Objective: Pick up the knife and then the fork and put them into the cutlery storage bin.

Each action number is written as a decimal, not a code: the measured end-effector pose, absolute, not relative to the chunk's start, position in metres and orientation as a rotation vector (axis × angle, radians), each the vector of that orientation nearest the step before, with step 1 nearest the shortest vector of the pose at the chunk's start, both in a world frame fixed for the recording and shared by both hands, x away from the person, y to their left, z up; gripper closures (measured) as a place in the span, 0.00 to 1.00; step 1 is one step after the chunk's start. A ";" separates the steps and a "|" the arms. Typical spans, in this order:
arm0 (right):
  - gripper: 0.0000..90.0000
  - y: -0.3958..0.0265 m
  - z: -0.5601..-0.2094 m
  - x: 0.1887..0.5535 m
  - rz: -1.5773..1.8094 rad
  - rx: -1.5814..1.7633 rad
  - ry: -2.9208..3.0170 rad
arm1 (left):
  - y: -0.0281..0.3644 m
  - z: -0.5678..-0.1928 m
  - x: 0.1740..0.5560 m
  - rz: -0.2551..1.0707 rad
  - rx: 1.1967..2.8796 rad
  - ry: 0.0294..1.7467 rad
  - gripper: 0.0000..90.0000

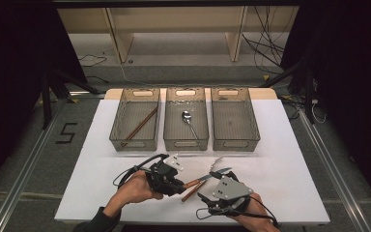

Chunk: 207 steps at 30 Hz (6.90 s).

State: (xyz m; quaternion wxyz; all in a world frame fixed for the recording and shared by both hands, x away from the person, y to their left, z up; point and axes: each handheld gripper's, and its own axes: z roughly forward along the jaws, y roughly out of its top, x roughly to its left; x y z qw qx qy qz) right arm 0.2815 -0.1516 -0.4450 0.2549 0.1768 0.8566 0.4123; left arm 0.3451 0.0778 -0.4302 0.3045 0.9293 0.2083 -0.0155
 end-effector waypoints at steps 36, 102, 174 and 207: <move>0.71 -0.105 -0.478 0.260 0.513 -0.149 2.038 | 0.080 -0.421 0.339 -0.109 2.493 0.519 0.84; 0.90 -0.207 -0.371 0.397 1.029 0.993 2.235 | 0.165 -0.447 0.332 0.310 1.970 0.815 0.24; 0.77 -0.223 -0.403 0.541 0.838 1.600 2.104 | 0.161 -0.465 0.324 0.311 1.967 0.827 0.20; 0.40 -0.215 -0.379 0.422 1.217 1.163 2.198 | 0.144 -0.464 0.326 0.267 2.018 0.881 0.19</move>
